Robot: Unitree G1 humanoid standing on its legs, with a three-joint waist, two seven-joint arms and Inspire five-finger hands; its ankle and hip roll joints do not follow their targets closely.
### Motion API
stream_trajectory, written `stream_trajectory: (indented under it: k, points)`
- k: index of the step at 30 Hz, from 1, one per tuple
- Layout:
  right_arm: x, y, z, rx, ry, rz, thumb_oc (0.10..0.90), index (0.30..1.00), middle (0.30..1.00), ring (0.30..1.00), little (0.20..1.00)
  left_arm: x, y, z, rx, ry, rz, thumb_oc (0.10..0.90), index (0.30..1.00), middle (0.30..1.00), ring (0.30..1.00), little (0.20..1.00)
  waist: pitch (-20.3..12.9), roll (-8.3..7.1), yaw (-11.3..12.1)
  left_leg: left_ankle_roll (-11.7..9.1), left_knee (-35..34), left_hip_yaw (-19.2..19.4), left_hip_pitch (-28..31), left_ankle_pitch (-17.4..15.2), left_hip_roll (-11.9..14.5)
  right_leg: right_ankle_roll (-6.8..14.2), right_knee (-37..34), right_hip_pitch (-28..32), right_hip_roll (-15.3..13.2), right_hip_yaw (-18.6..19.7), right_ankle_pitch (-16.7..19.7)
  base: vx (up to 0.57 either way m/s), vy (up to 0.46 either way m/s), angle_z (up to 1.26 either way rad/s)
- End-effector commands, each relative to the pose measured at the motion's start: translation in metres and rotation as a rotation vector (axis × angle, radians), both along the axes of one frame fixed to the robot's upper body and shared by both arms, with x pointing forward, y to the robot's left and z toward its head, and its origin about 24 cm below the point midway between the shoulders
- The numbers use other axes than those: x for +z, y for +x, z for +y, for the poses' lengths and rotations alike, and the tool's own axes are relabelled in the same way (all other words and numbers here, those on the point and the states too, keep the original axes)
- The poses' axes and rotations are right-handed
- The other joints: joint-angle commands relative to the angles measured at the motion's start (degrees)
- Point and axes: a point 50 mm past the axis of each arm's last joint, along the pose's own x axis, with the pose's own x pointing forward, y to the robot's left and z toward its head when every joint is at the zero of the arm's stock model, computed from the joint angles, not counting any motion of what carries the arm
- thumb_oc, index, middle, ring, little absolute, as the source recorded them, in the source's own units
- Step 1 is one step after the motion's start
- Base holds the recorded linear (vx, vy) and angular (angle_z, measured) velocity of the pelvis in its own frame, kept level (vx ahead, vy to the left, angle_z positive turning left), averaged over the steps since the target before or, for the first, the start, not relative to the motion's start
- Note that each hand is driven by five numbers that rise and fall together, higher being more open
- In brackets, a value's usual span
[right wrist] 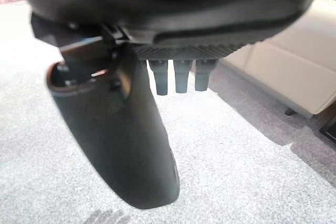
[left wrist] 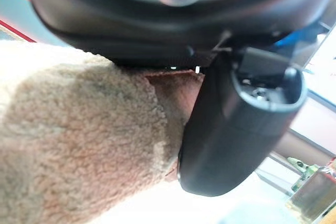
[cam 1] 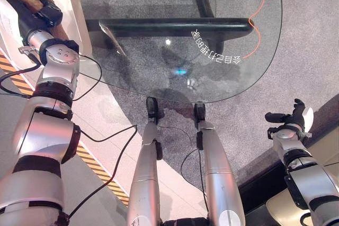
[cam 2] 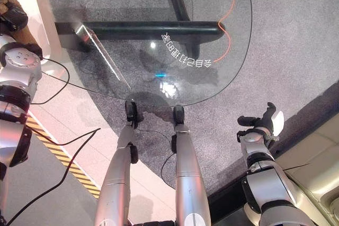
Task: Wipe the table with a cloth and put it in the basket.
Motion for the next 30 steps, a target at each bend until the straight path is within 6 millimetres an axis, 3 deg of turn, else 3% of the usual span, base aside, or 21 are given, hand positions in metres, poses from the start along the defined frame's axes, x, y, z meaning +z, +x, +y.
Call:
stream_trajectory:
  k: [1,16,21,30]
  points:
    - [-0.006,-0.023,-0.027,-0.089,-0.068,0.056,0.8,0.9,0.9,0.9,0.9,0.066,-0.031,0.029,0.161,0.088,-0.209,0.8,0.9,0.9,0.9,0.9,-1.6,-1.54,0.6,0.3,10.2,-1.0,0.1,-11.8,0.0,2.9,-15.1,3.1,-0.7,1.0,9.1,0.0,0.0,0.0]
    - [-0.011,-0.024,-0.023,-0.072,-0.063,0.059,0.8,0.9,0.9,0.9,0.9,0.063,-0.032,0.03,0.167,0.083,-0.213,0.8,0.9,0.9,0.9,0.9,-1.6,-1.23,0.9,0.7,10.2,-1.1,0.6,-11.9,-0.3,2.9,-14.7,3.3,-0.5,1.1,9.1,0.0,0.0,0.0]
    - [-0.016,-0.025,-0.02,-0.066,-0.054,0.063,0.8,0.9,0.9,0.9,0.9,0.068,-0.033,0.027,0.105,0.028,-0.311,0.8,0.9,0.9,0.9,0.9,-1.6,-1.04,1.1,0.7,9.6,-1.2,1.7,-11.7,-0.4,2.9,-14.7,4.3,-0.5,1.2,9.0,-0.02,-0.04,0.0]
    - [-0.035,-0.035,-0.014,-0.061,-0.008,0.091,0.8,0.9,0.9,0.9,0.9,0.073,-0.039,0.021,-0.095,-0.071,-0.532,0.8,0.9,0.9,0.9,0.9,-1.6,-0.02,1.9,0.1,3.6,-1.5,12.0,-10.7,0.0,3.9,-17.8,14.0,-0.7,0.8,8.8,-0.05,-0.093,-0.01]
